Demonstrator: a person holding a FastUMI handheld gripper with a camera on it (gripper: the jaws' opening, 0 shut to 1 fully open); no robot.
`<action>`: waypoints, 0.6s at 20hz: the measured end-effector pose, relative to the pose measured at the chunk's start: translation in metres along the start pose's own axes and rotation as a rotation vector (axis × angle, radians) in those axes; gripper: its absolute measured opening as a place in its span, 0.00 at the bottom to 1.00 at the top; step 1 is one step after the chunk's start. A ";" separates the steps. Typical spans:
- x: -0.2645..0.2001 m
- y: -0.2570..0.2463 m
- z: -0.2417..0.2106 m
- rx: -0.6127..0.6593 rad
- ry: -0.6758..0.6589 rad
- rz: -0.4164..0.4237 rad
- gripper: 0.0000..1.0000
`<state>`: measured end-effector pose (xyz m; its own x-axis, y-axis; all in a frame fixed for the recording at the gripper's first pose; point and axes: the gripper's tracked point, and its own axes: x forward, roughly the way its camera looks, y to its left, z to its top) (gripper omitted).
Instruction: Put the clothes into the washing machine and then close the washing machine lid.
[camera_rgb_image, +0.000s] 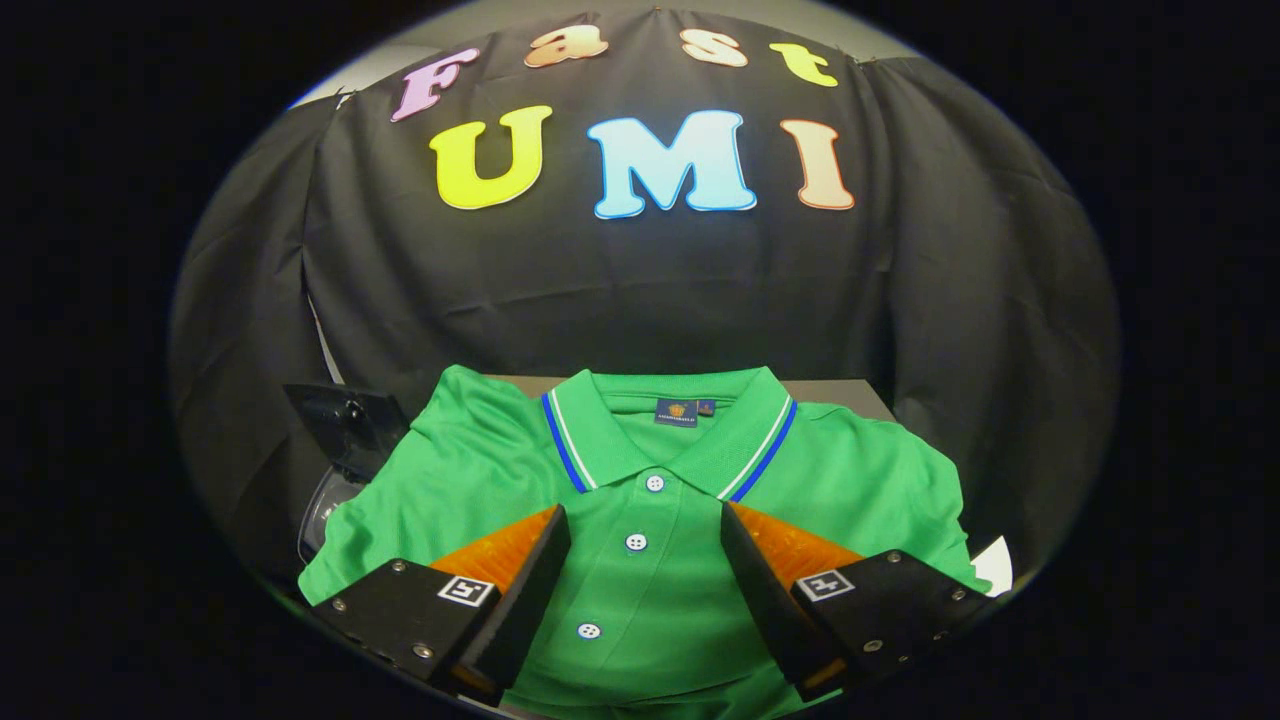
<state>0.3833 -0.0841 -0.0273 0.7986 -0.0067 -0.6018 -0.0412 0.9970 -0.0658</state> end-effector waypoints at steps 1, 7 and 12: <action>0.000 0.002 -0.004 -0.002 0.001 -0.002 0.95; 0.001 0.016 -0.002 -0.010 -0.039 0.057 0.43; 0.002 0.022 -0.001 0.005 -0.064 0.117 0.09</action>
<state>0.3837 -0.0625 -0.0309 0.8254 0.1145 -0.5529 -0.1334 0.9910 0.0060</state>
